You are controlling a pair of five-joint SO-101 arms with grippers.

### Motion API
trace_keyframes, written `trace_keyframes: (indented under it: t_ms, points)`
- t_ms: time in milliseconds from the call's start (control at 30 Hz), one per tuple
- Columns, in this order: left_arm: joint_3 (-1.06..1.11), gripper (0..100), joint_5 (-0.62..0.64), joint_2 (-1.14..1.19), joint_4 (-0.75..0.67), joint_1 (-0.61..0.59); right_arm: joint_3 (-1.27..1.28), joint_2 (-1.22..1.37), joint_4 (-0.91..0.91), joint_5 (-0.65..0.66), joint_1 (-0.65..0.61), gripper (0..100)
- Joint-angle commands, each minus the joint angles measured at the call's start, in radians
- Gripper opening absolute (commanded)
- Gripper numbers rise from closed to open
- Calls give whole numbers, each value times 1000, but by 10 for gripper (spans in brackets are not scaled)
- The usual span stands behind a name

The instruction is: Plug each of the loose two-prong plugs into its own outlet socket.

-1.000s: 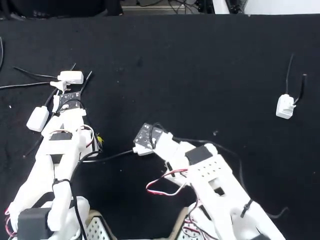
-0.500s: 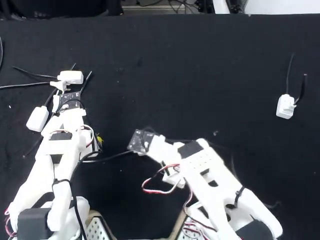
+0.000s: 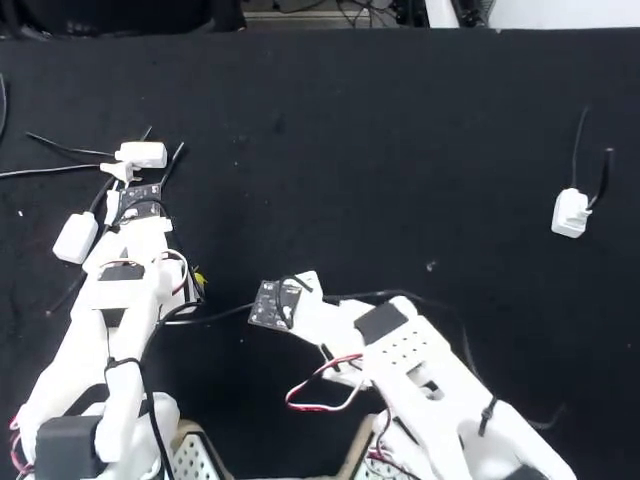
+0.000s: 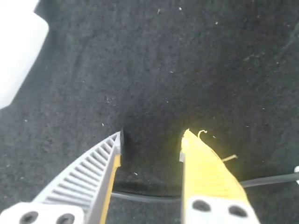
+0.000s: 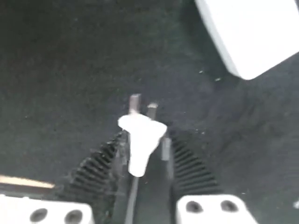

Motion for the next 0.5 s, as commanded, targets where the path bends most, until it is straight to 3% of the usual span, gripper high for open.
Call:
trace_keyframes:
  t_ms: [0, 233, 467]
  points:
    - [-4, 206, 9, -29, -8, -19, -53, -91, 31, 9, 84, 23]
    - [-4, 206, 9, -29, -9, -19, -51, -226, 126, 11, 103, 11]
    - [-4, 206, 9, -28, -11, -19, 81, -231, 38, 61, 52, 11]
